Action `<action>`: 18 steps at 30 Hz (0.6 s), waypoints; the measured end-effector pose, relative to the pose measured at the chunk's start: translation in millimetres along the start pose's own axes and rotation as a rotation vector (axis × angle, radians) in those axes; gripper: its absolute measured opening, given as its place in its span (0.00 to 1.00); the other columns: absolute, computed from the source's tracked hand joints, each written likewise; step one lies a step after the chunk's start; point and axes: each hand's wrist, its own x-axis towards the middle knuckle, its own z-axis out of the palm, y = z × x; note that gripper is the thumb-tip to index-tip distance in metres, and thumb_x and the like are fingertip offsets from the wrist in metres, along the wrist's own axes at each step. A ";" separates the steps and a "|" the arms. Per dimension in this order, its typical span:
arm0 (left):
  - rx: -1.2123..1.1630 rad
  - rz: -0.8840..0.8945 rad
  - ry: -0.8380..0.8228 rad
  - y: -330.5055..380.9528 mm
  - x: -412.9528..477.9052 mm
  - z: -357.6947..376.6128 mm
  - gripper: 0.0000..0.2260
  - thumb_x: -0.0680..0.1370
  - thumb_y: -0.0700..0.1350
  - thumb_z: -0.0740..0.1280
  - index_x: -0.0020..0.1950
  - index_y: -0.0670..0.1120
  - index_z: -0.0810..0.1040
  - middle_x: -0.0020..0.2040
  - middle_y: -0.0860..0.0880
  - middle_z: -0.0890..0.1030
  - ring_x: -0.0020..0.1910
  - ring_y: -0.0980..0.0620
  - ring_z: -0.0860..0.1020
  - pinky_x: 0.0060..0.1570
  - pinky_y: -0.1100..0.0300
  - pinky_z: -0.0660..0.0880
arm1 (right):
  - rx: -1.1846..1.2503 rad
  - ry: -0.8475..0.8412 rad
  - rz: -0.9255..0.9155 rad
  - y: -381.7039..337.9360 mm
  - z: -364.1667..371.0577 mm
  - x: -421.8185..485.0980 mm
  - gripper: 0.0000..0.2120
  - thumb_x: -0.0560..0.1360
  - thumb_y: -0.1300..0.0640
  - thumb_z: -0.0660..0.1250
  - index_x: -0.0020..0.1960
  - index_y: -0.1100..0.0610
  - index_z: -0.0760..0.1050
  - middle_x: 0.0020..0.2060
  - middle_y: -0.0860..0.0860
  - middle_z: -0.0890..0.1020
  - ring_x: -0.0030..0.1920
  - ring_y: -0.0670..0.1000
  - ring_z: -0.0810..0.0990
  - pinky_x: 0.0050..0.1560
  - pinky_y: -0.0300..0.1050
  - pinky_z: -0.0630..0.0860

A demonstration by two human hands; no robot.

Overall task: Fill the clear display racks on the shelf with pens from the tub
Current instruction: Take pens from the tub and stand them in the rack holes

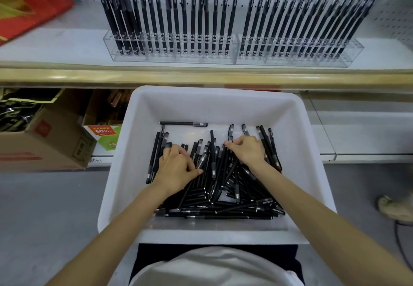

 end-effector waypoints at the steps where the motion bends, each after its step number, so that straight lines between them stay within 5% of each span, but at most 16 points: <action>1: -0.035 -0.007 0.021 -0.6 0.9 -3.3 0.08 0.74 0.55 0.70 0.37 0.54 0.80 0.54 0.55 0.68 0.60 0.55 0.63 0.64 0.58 0.59 | 0.063 -0.009 0.021 -1.4 -1.2 0.0 0.18 0.74 0.42 0.68 0.38 0.56 0.80 0.42 0.52 0.83 0.51 0.51 0.77 0.56 0.46 0.73; 5: -0.268 0.022 0.067 -2.3 3.9 -19.8 0.09 0.74 0.51 0.71 0.35 0.54 0.78 0.49 0.54 0.74 0.53 0.58 0.71 0.57 0.63 0.65 | 0.419 -0.086 0.015 -12.5 -15.9 -7.4 0.10 0.74 0.49 0.70 0.41 0.55 0.77 0.50 0.49 0.81 0.54 0.47 0.76 0.55 0.42 0.70; 11: -0.594 0.003 0.103 4.7 15.8 -57.7 0.08 0.77 0.46 0.67 0.40 0.45 0.80 0.40 0.51 0.84 0.44 0.53 0.82 0.47 0.58 0.79 | 0.646 -0.275 -0.168 -60.4 -57.6 -25.0 0.08 0.77 0.58 0.67 0.45 0.60 0.69 0.44 0.59 0.84 0.31 0.51 0.80 0.30 0.42 0.74; 14: -0.779 -0.020 0.167 9.7 22.2 -88.7 0.08 0.79 0.42 0.65 0.45 0.39 0.78 0.42 0.46 0.84 0.42 0.51 0.83 0.39 0.63 0.79 | 0.713 -0.311 -0.320 -92.4 -70.4 -22.3 0.05 0.78 0.63 0.65 0.51 0.62 0.69 0.43 0.62 0.82 0.33 0.52 0.83 0.35 0.40 0.79; 18: -0.909 0.030 0.296 9.8 29.8 -137.5 0.04 0.77 0.36 0.65 0.48 0.35 0.78 0.40 0.43 0.83 0.40 0.53 0.83 0.42 0.59 0.81 | 0.755 -0.387 -0.518 -141.2 -87.7 -19.3 0.09 0.76 0.69 0.63 0.57 0.68 0.73 0.47 0.60 0.80 0.40 0.51 0.85 0.45 0.39 0.81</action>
